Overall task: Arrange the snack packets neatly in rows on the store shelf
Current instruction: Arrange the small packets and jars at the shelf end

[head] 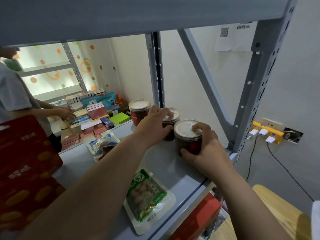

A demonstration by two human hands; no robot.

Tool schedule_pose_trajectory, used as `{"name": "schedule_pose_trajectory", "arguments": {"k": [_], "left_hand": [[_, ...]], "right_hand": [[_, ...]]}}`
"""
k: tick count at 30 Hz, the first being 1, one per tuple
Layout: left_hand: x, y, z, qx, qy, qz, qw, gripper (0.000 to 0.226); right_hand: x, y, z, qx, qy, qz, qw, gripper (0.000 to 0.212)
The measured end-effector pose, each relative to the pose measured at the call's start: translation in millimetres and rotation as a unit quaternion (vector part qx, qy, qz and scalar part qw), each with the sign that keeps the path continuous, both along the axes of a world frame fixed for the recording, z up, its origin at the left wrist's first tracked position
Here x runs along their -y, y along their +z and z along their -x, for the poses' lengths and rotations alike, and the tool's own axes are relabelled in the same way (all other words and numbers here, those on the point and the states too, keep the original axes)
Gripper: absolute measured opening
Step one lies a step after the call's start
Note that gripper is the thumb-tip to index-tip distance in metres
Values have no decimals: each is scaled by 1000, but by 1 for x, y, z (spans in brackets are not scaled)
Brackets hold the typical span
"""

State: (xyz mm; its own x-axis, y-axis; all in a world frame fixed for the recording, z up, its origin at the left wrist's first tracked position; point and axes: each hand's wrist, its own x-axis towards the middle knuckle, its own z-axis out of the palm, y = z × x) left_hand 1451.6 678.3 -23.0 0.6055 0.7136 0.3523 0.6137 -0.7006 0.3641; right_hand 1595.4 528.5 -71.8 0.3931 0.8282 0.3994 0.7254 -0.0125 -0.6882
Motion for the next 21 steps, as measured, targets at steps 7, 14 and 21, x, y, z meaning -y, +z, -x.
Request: {"name": "schedule_pose_trajectory", "arguments": {"k": [7,14,21], "left_hand": [[8,4,2,-21,-13,-11,1000,44],[7,2,-1,-17,-3,-22,1000,43],[1,7,6,-12,-1,-52,999,46]], "right_hand": [[4,0,6,-11,-17,1,1000,73],[6,1,7,-14,-22,-6,1000,73],[5,-2,6,-18,-25,-16,999,75]]}}
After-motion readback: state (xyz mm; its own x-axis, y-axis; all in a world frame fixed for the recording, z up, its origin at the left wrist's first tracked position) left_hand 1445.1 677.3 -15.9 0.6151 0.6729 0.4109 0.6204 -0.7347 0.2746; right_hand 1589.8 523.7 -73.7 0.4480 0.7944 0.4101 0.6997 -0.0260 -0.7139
